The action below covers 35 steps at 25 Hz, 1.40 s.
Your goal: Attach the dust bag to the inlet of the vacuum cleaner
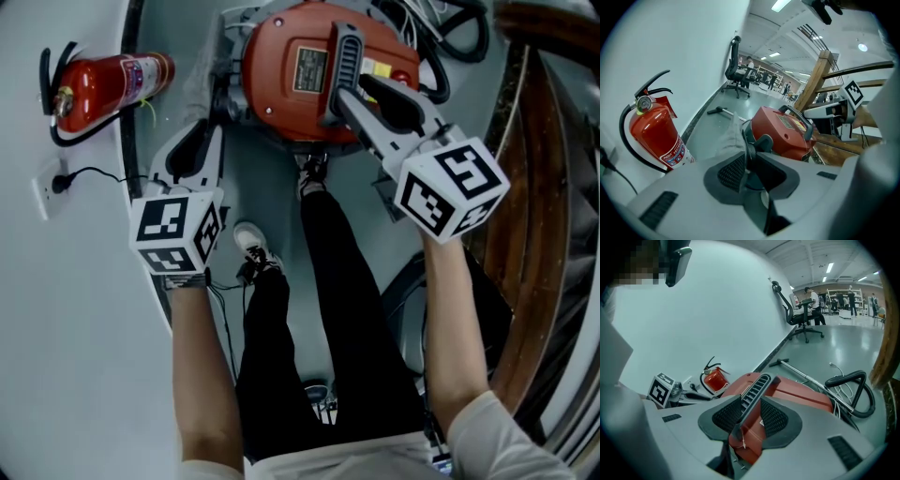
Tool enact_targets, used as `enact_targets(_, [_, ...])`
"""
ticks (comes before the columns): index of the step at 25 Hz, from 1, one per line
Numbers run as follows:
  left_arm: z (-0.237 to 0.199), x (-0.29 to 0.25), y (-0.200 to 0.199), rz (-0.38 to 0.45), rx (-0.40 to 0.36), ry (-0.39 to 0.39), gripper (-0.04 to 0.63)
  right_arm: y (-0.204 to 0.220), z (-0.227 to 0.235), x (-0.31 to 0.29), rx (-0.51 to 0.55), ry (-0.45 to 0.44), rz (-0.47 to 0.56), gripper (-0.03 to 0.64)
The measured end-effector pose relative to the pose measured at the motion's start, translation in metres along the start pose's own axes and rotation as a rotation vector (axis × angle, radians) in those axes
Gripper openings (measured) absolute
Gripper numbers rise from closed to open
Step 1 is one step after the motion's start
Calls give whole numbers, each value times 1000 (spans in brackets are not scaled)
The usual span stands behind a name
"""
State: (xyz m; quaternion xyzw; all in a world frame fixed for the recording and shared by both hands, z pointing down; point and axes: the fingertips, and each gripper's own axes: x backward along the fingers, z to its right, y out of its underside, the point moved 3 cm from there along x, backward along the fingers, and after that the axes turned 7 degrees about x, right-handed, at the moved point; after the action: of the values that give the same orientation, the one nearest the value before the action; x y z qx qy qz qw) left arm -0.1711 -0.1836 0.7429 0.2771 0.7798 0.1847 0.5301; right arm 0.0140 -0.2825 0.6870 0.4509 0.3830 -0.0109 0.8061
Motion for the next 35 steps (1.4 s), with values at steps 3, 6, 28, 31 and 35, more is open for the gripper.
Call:
enact_targets(3, [1,7,-1,-6,-22,8,86,2,1,5,18,17,-2,138])
enact_targets(6, [2,15,-3,-1,-27,16,86,4,0,13,19,32,5,138])
enact_targets(28, [33,127,-30,-50,-247,-21,2,-47,-91,100,252,-1,-11,37])
enact_targets(31, [41,149,-39,-40,-275,-25,2,-56,-105,118,273,-1,-5,37])
enact_targets(35, [57,174,-59,-14,-314,-20,2,-68,-117,144,291,13,7,37])
